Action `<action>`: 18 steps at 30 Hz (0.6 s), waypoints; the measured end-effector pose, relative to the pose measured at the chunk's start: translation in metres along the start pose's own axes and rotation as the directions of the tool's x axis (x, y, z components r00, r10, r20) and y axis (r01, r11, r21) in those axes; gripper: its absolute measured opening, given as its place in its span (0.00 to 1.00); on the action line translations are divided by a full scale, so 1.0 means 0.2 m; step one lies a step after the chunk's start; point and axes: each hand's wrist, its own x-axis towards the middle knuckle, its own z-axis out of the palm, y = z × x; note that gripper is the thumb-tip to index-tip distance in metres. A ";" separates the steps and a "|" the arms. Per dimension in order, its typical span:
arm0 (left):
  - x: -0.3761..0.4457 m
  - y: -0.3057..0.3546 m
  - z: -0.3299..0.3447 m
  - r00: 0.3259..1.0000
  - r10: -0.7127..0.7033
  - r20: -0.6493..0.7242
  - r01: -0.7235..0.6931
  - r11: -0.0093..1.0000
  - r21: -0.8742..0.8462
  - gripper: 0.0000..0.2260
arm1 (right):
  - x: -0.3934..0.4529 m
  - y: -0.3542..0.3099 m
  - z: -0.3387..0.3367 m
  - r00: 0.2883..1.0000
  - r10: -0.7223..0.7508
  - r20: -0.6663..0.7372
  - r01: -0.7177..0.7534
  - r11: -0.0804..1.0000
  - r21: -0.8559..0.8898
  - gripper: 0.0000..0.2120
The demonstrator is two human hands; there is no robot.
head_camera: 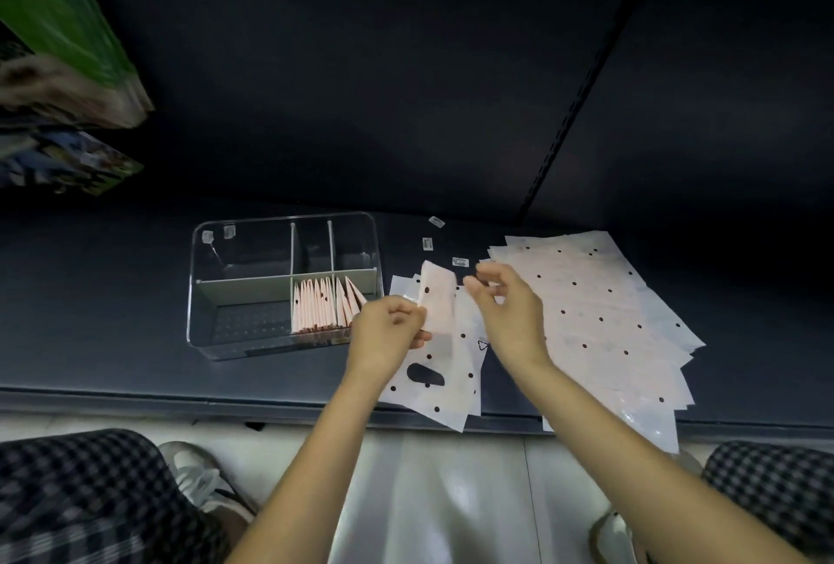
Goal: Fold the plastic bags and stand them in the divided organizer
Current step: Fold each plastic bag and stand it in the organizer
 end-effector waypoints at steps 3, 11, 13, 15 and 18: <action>-0.02 -0.02 0.03 0.957 0.257 -0.137 -0.180 0.892 0.415 0.06 | -0.11 -0.01 0.09 0.984 -0.009 0.175 0.034 0.990 -0.140 0.11; 0.03 -0.14 -0.01 0.917 0.387 0.096 -0.391 0.824 0.411 0.04 | -0.04 -0.06 0.24 0.929 0.216 0.302 -0.207 0.976 -0.061 0.15; 0.07 -0.16 -0.07 0.922 0.384 0.050 -0.372 0.842 0.390 0.04 | 0.01 -0.05 0.27 0.919 0.227 0.322 -0.202 0.973 -0.111 0.12; 0.13 -0.21 -0.14 0.917 0.398 -0.006 -0.331 0.772 0.543 0.08 | 0.06 -0.04 0.30 0.923 0.225 0.312 -0.170 0.966 -0.194 0.11; 0.24 -0.28 -0.24 0.954 0.281 0.106 -0.247 0.532 0.810 0.13 | 0.12 -0.04 0.33 0.946 0.144 0.291 -0.046 0.947 -0.319 0.08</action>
